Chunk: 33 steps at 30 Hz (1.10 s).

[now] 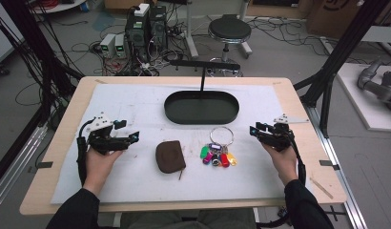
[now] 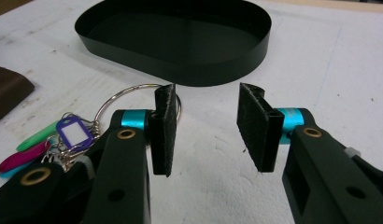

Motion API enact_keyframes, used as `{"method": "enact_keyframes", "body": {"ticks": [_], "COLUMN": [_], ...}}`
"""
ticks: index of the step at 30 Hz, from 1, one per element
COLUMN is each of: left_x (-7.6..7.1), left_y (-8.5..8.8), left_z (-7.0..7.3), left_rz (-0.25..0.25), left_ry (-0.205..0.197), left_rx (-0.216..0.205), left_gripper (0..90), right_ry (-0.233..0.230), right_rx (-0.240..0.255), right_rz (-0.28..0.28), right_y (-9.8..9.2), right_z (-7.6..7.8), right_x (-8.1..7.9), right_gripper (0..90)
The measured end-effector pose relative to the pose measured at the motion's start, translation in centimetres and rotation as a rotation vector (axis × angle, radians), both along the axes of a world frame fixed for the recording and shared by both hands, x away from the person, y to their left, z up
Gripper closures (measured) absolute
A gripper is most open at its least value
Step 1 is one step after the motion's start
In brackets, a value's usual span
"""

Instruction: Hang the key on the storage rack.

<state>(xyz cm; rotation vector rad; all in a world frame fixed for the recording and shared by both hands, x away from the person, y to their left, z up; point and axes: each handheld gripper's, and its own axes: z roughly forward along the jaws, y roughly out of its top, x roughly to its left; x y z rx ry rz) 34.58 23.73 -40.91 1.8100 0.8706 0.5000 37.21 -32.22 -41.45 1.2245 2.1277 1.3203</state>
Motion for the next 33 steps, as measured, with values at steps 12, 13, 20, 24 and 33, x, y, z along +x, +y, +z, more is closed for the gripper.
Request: {"method": "enact_keyframes", "body": {"ticks": [12, 13, 20, 24, 33], "left_x": [0.1, 0.1, 0.1, 0.0, 0.0], "left_y": [-0.1, -0.1, -0.2, -0.2, -0.2], "left_z": [0.0, 0.0, -0.1, -0.2, -0.2], "left_rz": [-0.006, -0.007, -0.011, -0.014, -0.017], "left_ry": [0.000, 0.001, 0.004, 0.005, 0.009], "left_rx": [0.002, 0.002, 0.005, 0.006, 0.002], "left_gripper": [25.8, 25.8, 25.8, 25.8, 25.8], "right_ry": [0.052, 0.067, 0.118, 0.133, 0.156], "right_rx": [-0.105, -0.117, -0.162, -0.188, -0.267], "right_rz": [0.025, 0.027, 0.030, 0.047, 0.051], "right_y": [4.0, 4.3, 5.6, 6.2, 7.3], "right_z": [-0.8, -0.9, -1.7, -2.2, -2.9], "right_x": [1.8, 2.0, 3.0, 3.3, 3.6], "right_gripper": [62.6, 62.8, 68.1, 69.5, 71.8]}}
